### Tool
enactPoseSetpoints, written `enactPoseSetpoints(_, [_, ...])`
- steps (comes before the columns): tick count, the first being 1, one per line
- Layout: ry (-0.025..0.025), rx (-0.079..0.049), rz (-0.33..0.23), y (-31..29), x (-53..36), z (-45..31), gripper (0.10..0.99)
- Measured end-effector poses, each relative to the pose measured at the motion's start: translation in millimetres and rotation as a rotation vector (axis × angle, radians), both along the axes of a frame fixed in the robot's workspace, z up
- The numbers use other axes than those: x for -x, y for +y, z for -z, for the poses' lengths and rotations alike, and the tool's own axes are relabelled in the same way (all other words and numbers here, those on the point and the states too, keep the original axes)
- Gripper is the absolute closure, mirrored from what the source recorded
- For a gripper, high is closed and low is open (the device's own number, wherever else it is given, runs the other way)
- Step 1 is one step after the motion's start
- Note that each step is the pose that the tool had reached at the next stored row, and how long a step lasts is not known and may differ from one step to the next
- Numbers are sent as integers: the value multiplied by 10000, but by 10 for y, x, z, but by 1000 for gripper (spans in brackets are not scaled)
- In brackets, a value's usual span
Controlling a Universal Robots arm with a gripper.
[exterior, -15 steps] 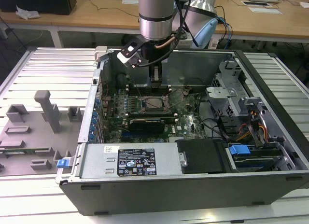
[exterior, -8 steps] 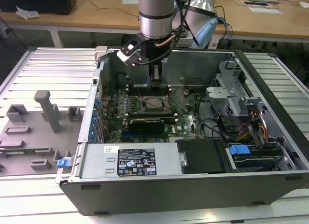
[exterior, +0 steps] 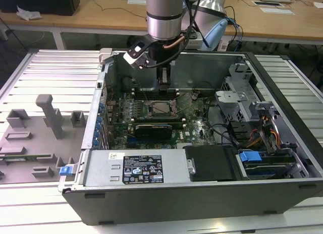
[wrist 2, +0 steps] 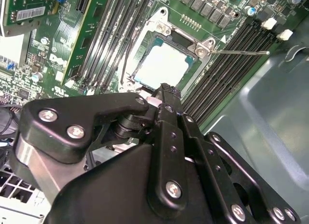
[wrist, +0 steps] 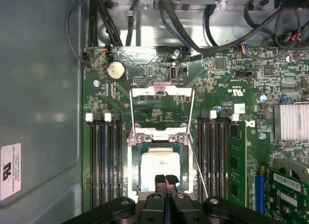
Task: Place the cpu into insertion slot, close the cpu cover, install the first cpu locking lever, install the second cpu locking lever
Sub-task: 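Close the cpu cover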
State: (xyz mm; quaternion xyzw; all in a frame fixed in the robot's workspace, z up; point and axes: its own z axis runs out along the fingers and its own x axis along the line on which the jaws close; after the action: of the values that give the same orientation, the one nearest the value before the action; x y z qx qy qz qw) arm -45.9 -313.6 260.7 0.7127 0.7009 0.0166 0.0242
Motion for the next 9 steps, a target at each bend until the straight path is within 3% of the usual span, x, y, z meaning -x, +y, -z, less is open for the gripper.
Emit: enactPoseSetpoints(9, [0, 0, 0, 0, -73, 0, 980])
